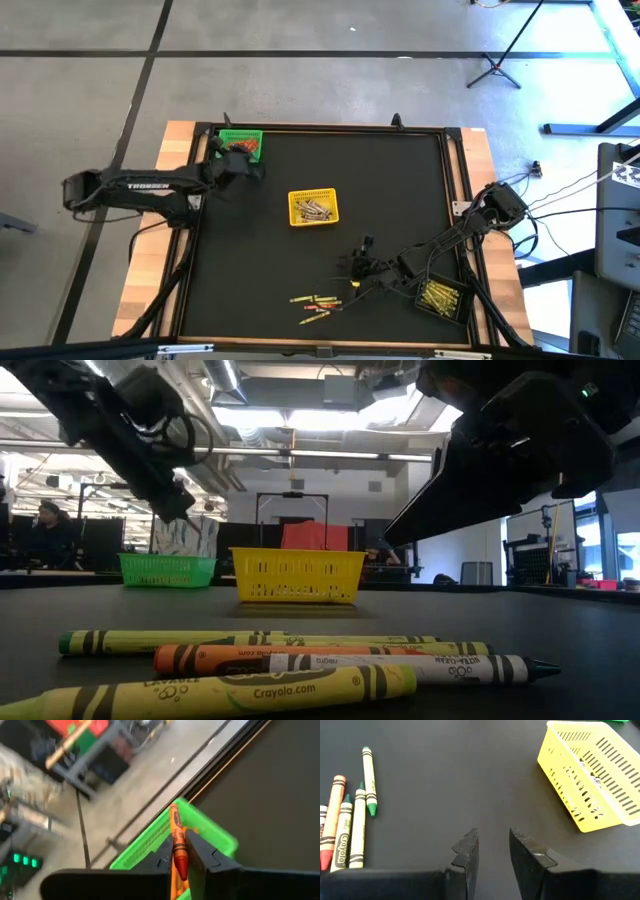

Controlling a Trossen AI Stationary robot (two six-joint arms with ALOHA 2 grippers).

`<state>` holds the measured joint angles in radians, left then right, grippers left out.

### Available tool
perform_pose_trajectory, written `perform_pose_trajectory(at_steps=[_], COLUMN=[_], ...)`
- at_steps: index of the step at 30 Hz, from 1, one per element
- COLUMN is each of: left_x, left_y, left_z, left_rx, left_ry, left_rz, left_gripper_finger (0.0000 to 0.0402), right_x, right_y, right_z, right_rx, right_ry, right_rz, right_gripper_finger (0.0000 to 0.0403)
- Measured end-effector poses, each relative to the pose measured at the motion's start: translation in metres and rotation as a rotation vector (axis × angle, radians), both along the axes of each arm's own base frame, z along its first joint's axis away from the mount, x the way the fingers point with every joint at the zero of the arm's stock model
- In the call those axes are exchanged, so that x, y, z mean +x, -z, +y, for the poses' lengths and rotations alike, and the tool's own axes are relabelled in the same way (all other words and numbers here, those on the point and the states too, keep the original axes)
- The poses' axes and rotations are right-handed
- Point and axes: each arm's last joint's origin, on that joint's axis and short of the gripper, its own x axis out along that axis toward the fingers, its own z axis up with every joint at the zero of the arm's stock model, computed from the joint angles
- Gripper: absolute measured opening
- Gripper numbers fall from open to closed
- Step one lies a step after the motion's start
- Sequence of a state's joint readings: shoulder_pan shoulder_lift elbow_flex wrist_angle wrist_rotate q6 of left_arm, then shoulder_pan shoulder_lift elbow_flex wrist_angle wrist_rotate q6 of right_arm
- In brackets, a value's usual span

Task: Sort crayons
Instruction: Put the orange crayon into the green bin

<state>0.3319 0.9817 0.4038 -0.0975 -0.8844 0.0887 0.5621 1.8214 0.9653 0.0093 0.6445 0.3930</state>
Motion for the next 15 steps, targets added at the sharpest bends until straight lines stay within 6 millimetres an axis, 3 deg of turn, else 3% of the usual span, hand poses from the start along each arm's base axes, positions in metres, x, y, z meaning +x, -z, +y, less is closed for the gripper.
perform_pose_trajectory(at_steps=[7,15], left_x=[-0.016,-0.024], left_y=[0.002,0.002], left_z=[0.03,0.041], left_rx=[-0.088,-0.106], left_ry=[-0.085,-0.13], left_rz=[-0.041,-0.047], left_gripper_finger=[0.0014,0.0015], right_x=[0.0,0.001], right_y=[0.0,-0.001], right_z=[0.0,0.001], right_rx=[0.039,0.049], right_ry=[0.029,0.029], right_rz=[-0.011,-0.029], right_gripper_finger=[0.0106,0.0106])
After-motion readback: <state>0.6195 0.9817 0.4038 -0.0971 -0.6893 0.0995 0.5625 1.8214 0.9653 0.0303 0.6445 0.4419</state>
